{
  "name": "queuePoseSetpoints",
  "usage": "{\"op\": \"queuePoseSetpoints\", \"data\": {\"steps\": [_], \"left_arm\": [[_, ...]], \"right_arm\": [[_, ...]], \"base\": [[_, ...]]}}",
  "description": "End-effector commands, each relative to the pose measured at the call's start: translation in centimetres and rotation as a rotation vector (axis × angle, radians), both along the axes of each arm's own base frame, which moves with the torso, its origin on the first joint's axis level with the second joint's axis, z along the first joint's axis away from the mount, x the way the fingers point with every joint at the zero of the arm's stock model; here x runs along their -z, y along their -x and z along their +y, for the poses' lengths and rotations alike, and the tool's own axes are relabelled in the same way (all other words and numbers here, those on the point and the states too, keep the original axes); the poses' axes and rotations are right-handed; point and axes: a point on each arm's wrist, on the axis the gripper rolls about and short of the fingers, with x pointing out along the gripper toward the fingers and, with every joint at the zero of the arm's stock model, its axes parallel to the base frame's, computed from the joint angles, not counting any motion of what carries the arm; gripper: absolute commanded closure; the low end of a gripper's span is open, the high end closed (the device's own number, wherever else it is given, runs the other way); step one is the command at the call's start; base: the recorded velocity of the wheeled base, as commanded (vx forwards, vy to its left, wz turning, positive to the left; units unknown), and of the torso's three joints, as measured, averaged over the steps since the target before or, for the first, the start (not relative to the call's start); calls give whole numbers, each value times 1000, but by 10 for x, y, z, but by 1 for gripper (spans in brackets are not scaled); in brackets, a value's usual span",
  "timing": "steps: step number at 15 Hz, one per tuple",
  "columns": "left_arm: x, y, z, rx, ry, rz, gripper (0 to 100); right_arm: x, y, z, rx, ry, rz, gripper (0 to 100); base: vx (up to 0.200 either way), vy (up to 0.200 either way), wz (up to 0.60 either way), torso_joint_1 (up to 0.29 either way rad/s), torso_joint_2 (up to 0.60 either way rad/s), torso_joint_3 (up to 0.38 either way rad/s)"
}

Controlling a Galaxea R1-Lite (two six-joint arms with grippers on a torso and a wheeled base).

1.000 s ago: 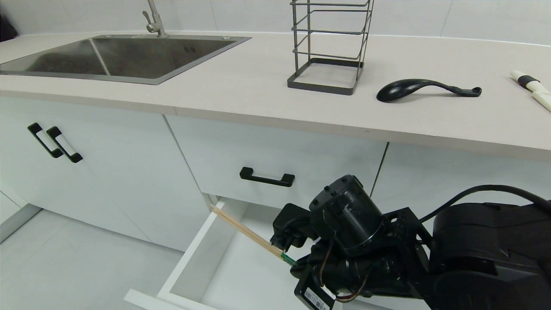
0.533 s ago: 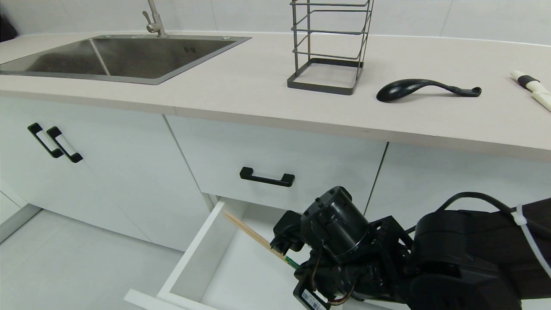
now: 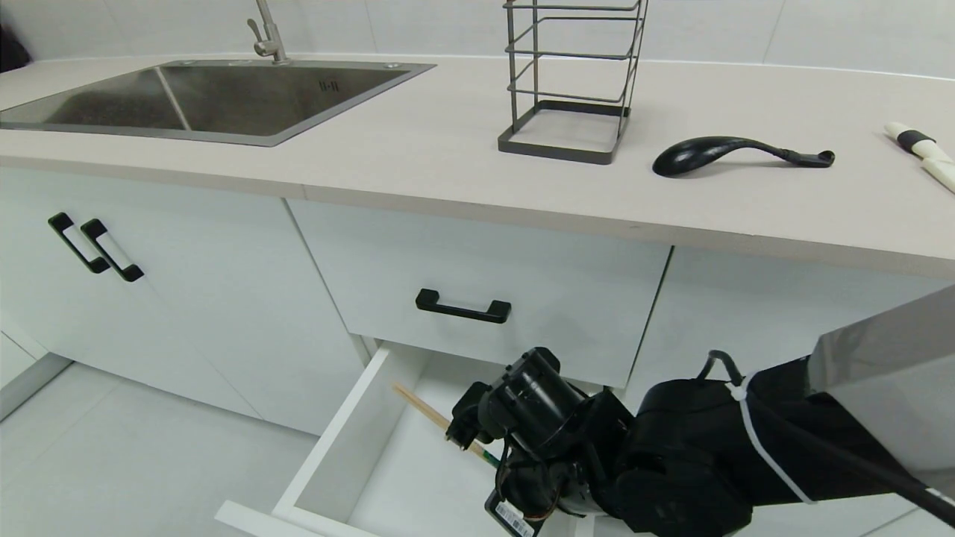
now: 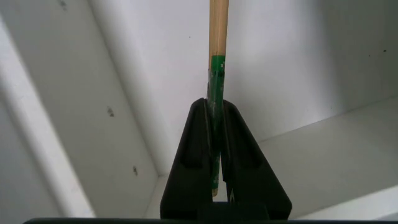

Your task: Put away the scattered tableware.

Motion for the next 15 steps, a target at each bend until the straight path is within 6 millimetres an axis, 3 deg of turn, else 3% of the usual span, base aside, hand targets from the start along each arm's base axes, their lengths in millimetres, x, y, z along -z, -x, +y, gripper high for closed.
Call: {"op": "queuePoseSetpoints", "data": {"steps": [1, 6, 15], "left_arm": [[0, 0, 0, -1, 1, 0, 0], [0, 0, 0, -1, 1, 0, 0], [0, 0, 0, -1, 1, 0, 0]], "right_arm": [[22, -8, 5, 10, 41, 26, 100], [38, -22, 23, 45, 50, 13, 100], [61, -25, 27, 96, 115, 47, 100]], "base": [[0, 0, 0, 0, 0, 0], [0, 0, 0, 0, 0, 0], [0, 0, 0, 0, 0, 0]]}}
